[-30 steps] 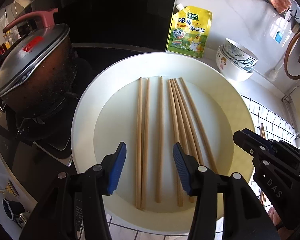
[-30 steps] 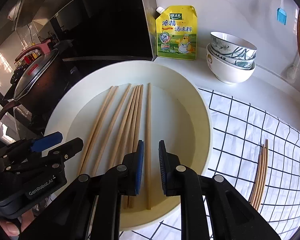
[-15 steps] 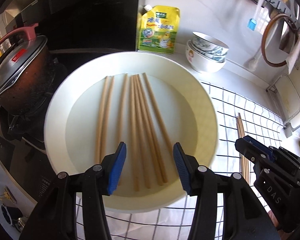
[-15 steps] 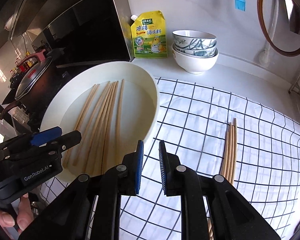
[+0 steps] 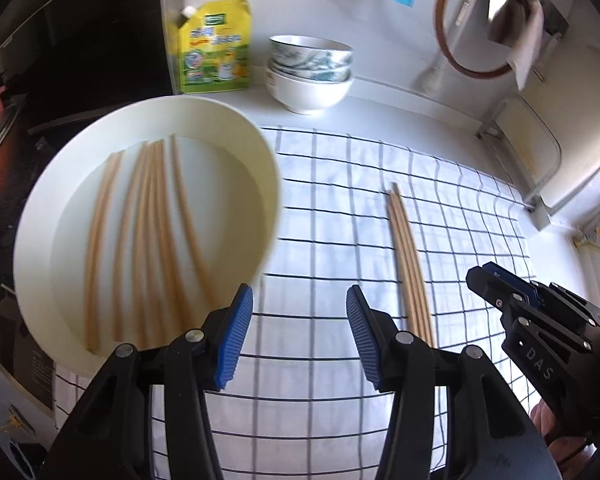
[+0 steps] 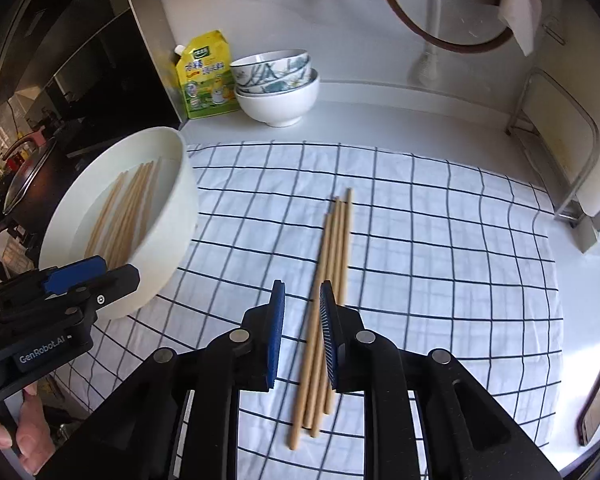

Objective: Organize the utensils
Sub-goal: 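Move both open tools back over the remaining chopsticks on the cloth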

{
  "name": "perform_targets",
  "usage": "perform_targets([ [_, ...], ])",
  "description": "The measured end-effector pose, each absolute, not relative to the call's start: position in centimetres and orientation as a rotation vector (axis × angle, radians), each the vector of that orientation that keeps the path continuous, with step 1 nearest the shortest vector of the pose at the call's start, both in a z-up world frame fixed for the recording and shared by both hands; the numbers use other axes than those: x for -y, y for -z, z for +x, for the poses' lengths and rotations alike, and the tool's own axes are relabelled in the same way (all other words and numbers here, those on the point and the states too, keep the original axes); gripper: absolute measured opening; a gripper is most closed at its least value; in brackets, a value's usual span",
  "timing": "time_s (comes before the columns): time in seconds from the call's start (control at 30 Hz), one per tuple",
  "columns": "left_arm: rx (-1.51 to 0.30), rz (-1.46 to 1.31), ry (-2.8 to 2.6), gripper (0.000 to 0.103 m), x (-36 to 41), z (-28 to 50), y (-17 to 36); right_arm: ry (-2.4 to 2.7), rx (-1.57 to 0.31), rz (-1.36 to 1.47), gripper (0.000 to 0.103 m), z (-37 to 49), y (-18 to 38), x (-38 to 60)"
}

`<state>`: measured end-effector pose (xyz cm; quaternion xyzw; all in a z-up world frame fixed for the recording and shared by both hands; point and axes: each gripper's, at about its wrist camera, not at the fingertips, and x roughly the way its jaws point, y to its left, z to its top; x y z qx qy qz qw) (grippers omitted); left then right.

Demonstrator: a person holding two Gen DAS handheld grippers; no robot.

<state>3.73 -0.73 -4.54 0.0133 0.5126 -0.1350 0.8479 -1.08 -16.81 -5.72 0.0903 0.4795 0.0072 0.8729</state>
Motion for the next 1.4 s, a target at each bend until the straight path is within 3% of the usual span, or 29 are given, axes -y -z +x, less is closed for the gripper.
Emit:
perform_targets([
  [0.63, -1.162, 0.08, 0.3, 0.048, 5.7, 2.9, 9.3, -0.05, -1.086, 0.222, 0.021, -1.2, 12.2, 19.9],
  [0.77, -1.168, 0.082, 0.28, 0.048, 5.4, 3.2, 9.7, -0.066, -1.092, 0.224, 0.029, -0.4, 13.0, 19.5],
  [1.4, -1.181, 0.076, 0.283, 0.048, 6.4, 3.6, 10.6, -0.049, -1.092, 0.189, 0.029, 0.7, 14.3, 19.6],
])
